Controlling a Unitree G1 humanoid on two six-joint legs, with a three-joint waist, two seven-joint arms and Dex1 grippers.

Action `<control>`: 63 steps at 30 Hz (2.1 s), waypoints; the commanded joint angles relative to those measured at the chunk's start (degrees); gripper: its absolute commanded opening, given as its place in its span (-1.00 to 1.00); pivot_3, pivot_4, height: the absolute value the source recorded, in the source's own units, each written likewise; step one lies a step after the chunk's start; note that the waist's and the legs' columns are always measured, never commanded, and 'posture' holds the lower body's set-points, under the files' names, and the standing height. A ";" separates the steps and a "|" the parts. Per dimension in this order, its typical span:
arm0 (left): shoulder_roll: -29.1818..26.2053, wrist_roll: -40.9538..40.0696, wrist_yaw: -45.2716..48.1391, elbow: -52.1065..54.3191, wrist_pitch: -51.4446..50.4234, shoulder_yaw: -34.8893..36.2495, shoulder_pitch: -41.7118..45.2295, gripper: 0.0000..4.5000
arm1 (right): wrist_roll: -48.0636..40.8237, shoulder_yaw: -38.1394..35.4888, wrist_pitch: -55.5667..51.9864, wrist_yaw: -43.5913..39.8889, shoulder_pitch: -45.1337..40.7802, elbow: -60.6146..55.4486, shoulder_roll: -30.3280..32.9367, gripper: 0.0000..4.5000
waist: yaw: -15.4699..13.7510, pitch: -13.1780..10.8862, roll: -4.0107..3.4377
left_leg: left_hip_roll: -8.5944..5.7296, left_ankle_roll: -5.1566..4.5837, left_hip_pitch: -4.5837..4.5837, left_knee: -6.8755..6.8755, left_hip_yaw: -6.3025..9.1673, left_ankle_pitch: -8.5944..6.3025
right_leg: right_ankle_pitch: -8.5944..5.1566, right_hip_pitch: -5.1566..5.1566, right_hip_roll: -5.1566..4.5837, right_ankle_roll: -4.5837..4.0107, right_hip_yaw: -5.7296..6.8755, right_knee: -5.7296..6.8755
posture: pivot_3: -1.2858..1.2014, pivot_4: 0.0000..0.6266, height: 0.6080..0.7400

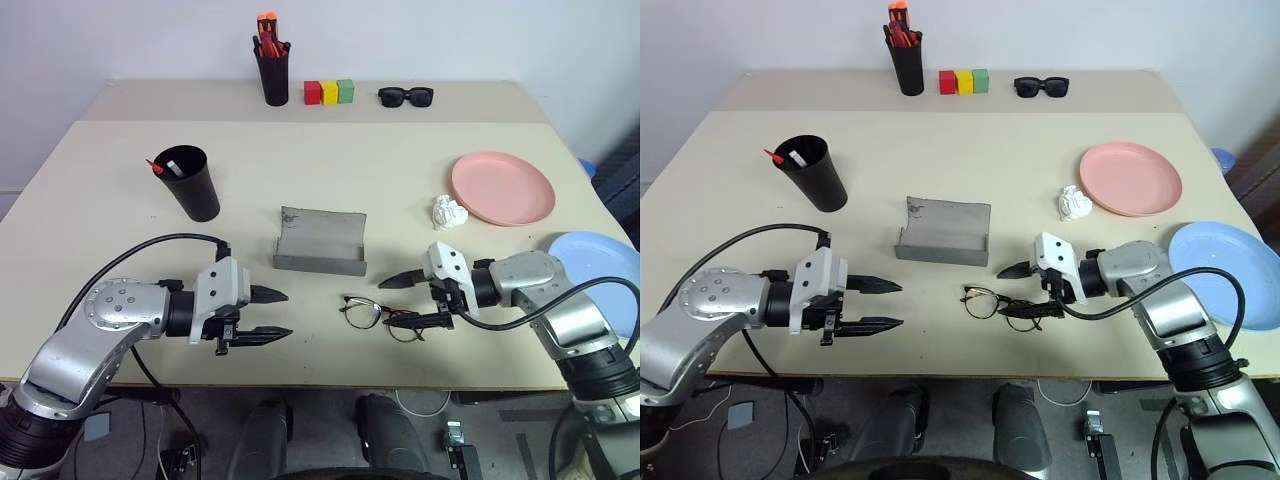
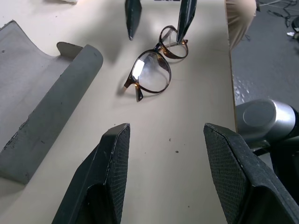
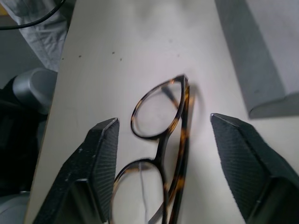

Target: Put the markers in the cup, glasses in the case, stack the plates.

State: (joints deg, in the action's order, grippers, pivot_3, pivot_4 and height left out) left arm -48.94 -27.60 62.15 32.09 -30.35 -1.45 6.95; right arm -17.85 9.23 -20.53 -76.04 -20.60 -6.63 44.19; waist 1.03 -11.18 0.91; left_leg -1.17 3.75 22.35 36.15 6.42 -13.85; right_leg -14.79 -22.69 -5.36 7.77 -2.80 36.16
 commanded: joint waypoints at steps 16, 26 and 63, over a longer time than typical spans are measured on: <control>0.41 -0.25 -1.08 0.58 1.02 -0.16 0.33 0.13 | -0.67 2.45 -7.11 0.88 -1.29 -0.90 0.97 0.45 | -0.02 0.00 0.00 | 0.00 0.00 0.02 0.00 -0.01 0.00 | -0.01 -0.01 0.00 -0.01 0.00 -0.02 | 0.03 -0.52 1.00; -0.02 -0.71 -1.55 1.19 0.61 0.82 -0.71 0.13 | -0.76 4.47 -6.94 -0.19 -2.08 1.34 -0.56 0.45 | -0.01 0.00 0.00 | 0.00 0.00 0.02 -0.01 0.00 0.00 | 0.00 -0.02 0.00 -0.01 0.00 -0.02 | 0.03 -0.52 1.00; 3.42 -10.83 -1.93 -3.71 3.80 21.43 -18.56 0.13 | -4.29 -2.91 6.67 2.01 -20.41 19.40 -14.24 -0.97 | 1.23 -0.03 0.00 | 0.03 0.00 0.04 -0.13 -0.04 0.00 | 0.01 -0.12 0.00 -0.06 0.00 -0.04 | 0.03 -0.52 1.00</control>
State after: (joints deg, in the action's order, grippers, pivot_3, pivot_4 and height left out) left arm -44.95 -36.47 59.08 27.29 -26.92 17.73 -11.42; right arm -23.32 5.88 -16.97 -73.67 -39.53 11.49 30.73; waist 2.26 -11.21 0.91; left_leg -1.14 3.75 22.41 36.02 6.39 -13.86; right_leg -14.77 -22.82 -5.36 7.70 -2.80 36.12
